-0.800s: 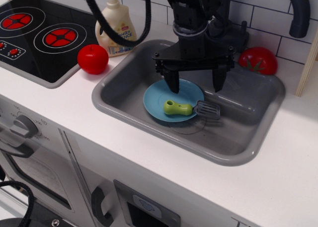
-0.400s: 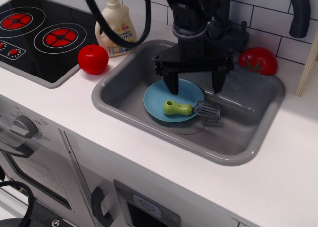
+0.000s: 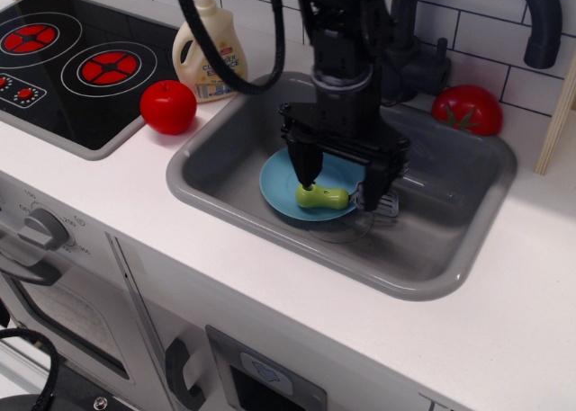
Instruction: Take spatula off plate sink
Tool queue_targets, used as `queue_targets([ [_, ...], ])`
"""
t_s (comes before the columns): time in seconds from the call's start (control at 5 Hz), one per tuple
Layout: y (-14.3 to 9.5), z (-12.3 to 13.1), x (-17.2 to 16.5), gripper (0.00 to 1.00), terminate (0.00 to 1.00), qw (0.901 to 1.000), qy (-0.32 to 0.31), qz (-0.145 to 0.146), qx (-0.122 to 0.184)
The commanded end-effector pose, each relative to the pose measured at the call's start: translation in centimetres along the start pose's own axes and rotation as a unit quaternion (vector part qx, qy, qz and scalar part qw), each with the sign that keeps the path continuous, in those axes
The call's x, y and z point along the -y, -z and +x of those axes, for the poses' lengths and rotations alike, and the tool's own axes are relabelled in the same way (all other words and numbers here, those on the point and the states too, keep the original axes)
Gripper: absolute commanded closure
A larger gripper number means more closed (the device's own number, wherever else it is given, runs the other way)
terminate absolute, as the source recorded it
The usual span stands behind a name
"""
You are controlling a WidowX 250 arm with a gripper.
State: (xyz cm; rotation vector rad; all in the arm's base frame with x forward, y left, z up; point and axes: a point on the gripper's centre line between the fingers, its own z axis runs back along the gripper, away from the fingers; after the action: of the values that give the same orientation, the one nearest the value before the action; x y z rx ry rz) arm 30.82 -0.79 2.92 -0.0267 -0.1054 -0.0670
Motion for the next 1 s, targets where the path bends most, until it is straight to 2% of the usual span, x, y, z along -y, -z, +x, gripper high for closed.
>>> queue_targets([
  [0.0,0.1,1.4,-1.3,0.0,0.0,0.9828,0.184,0.007,0.015],
  [0.2,1.1,2.3,-1.3,0.0,0.0,0.9736,0.225,0.001,0.035],
  [0.4,1.8,2.9,-1.0,0.0,0.0,0.973,0.226,0.002,0.045],
  [0.8,3.2,2.7,-0.7,0.0,0.0,0.9707,0.237,-0.004,0.037],
])
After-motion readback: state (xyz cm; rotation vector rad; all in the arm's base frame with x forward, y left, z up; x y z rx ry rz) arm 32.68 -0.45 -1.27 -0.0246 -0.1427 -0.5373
